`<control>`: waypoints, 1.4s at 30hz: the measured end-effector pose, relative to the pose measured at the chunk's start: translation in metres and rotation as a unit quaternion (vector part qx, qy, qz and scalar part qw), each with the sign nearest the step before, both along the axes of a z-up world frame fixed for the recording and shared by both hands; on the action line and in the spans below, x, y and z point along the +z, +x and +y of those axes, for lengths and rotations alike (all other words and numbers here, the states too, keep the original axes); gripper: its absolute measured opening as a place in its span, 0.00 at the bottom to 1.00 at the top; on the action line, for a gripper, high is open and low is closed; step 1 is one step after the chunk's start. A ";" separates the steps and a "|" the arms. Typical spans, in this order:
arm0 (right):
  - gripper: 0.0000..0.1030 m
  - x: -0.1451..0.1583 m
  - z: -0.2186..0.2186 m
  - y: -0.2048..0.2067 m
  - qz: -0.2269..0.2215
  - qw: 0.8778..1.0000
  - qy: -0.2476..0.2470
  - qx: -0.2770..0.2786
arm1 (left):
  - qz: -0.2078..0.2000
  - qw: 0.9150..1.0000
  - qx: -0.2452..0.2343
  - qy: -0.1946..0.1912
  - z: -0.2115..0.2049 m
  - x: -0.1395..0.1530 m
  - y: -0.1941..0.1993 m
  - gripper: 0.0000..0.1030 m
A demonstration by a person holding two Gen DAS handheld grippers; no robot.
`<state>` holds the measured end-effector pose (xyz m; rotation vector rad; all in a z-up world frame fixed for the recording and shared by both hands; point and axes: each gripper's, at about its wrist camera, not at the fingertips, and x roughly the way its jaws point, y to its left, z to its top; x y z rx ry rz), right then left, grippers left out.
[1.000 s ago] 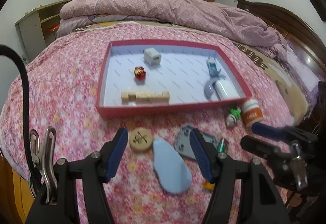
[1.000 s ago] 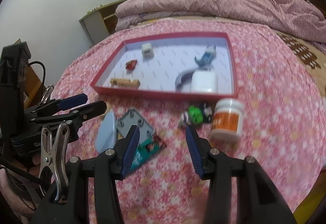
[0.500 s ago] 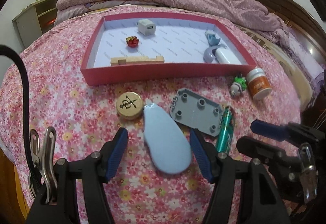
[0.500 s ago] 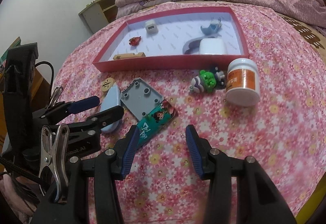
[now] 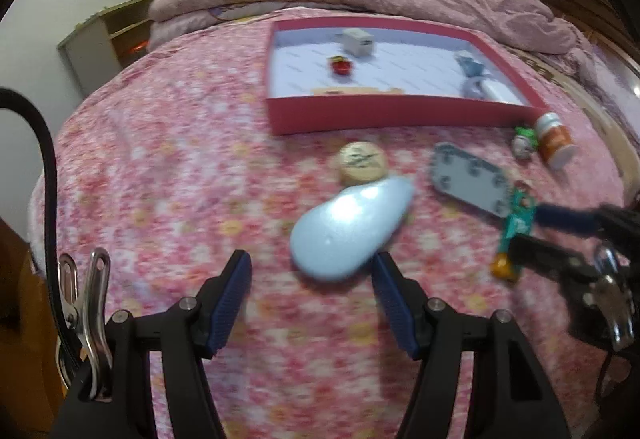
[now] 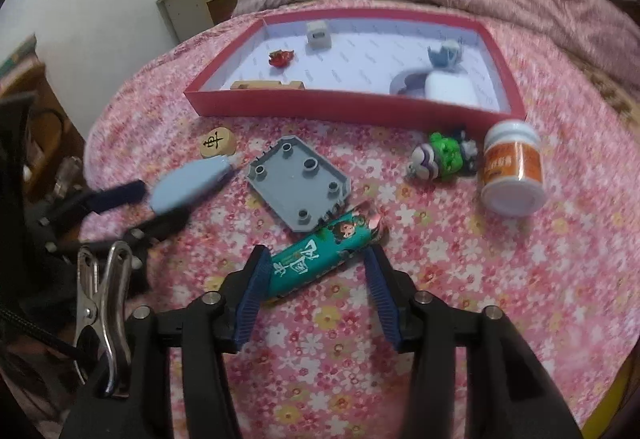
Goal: Organize rigid objects
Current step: 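Withdraw both open tools from the tray toward the remaining objects, then close the left tool on the light blue teardrop tape dispenser while the right tool approaches the teal tube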
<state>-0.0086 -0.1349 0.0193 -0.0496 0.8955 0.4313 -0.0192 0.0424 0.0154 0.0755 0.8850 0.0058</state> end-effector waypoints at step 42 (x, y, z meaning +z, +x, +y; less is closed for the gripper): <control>0.92 -0.010 -0.001 -0.030 -0.070 0.988 -0.096 0.099 | -0.039 0.997 -0.049 -0.049 -0.004 -0.005 0.033 0.88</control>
